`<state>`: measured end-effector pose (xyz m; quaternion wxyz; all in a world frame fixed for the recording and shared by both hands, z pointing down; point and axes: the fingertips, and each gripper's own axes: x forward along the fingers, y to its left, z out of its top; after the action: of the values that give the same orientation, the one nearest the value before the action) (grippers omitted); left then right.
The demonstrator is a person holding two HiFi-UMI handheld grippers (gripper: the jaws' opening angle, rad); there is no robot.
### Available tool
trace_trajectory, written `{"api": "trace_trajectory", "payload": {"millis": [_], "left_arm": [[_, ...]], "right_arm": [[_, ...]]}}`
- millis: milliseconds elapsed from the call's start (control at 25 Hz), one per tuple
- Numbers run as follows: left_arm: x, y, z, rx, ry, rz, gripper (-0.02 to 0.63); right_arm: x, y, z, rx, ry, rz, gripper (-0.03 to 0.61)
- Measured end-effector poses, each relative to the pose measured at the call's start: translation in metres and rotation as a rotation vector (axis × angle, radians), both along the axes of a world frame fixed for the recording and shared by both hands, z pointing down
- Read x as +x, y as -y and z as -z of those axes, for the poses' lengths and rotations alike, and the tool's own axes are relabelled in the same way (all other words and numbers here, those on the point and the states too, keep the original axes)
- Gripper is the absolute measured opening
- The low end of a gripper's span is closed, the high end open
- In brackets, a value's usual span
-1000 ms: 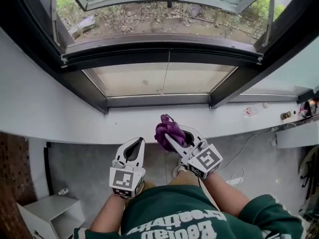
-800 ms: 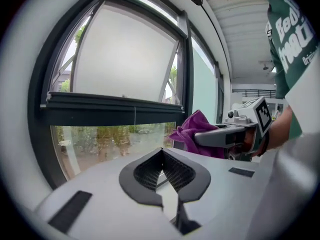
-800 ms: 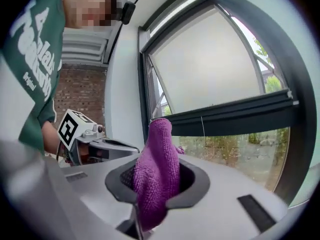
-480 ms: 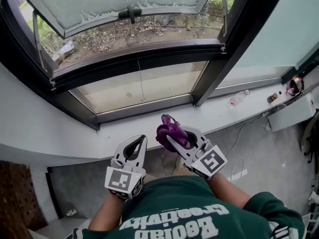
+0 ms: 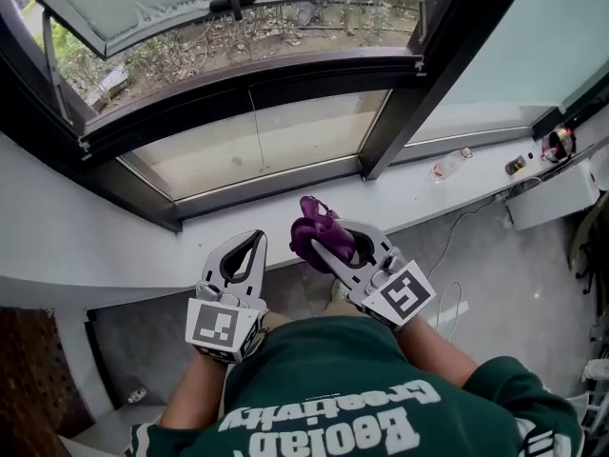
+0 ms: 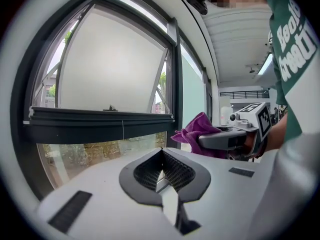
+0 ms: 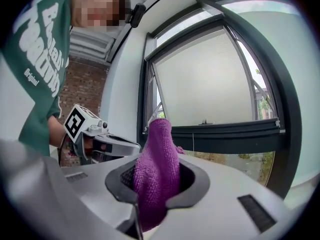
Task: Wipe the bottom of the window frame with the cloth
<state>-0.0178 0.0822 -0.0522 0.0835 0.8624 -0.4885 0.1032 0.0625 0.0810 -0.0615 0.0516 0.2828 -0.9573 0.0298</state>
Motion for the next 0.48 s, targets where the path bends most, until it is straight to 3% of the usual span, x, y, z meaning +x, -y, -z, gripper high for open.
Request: {"api": "trace_trajectory", "payload": {"millis": [480], "left_arm": [[0.006,0.007,0.007,0.033,0.05,-0.032,0.008]], "right_arm": [[0.012,0.001,0.007,0.038,0.003,-0.031,0.094]]}}
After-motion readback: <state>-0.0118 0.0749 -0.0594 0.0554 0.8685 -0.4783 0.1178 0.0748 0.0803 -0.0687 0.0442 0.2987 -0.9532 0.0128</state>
